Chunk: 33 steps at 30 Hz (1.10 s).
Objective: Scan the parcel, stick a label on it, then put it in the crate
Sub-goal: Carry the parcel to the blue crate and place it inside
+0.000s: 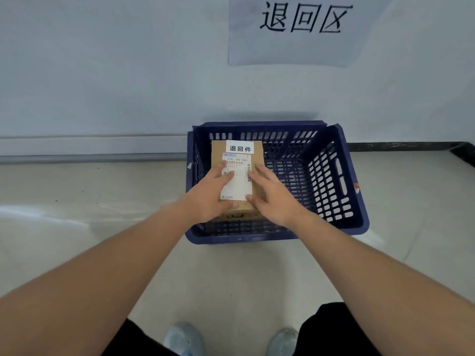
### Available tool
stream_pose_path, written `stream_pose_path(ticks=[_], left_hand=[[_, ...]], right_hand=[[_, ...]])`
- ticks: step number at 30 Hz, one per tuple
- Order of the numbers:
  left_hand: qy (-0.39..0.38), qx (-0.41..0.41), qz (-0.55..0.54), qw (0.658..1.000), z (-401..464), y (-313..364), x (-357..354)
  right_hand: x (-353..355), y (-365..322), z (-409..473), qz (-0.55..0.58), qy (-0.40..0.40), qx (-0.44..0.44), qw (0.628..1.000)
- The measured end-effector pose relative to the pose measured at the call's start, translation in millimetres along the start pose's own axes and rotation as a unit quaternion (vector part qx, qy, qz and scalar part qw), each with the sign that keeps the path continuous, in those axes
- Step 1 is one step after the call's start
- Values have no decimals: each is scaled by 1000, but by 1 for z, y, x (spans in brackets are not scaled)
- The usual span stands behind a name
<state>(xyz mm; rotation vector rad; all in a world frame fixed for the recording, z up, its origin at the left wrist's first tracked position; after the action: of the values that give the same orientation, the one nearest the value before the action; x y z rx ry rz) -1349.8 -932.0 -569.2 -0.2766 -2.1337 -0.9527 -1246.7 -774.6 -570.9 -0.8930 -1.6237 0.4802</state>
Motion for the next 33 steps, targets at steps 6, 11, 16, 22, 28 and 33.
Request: stream_pose_path(ticks=[6, 11, 16, 22, 28, 33], left_hand=[[-28, 22, 14, 999, 43, -35, -34], [-44, 33, 15, 998, 73, -50, -58], [-64, 62, -4, 996, 93, -59, -78], [-82, 84, -8, 993, 104, -63, -91], [-81, 104, -5, 991, 114, -71, -107], [-78, 113, 3, 991, 117, -81, -115]], right_hand=[[-28, 49, 40, -37, -85, -12, 996], [-44, 77, 68, -59, -117, -7, 991], [-60, 95, 85, -79, -149, -12, 986], [-69, 109, 95, -94, -180, -20, 979], [-77, 122, 99, -117, -198, -10, 973], [-85, 127, 102, -130, -204, -4, 970]])
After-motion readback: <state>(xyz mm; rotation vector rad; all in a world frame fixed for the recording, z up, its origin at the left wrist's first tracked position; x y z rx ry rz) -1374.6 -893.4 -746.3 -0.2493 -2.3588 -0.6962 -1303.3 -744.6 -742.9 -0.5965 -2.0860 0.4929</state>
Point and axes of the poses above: each hand's wrist, its own z-axis towards the middle knuckle, its own x-axis out of the back of the hand, y = z × x, the point moved 4 cm from there along z, towards the middle knuckle, and after that the axes turned 5 degrees about x, right-handed, at the moved point
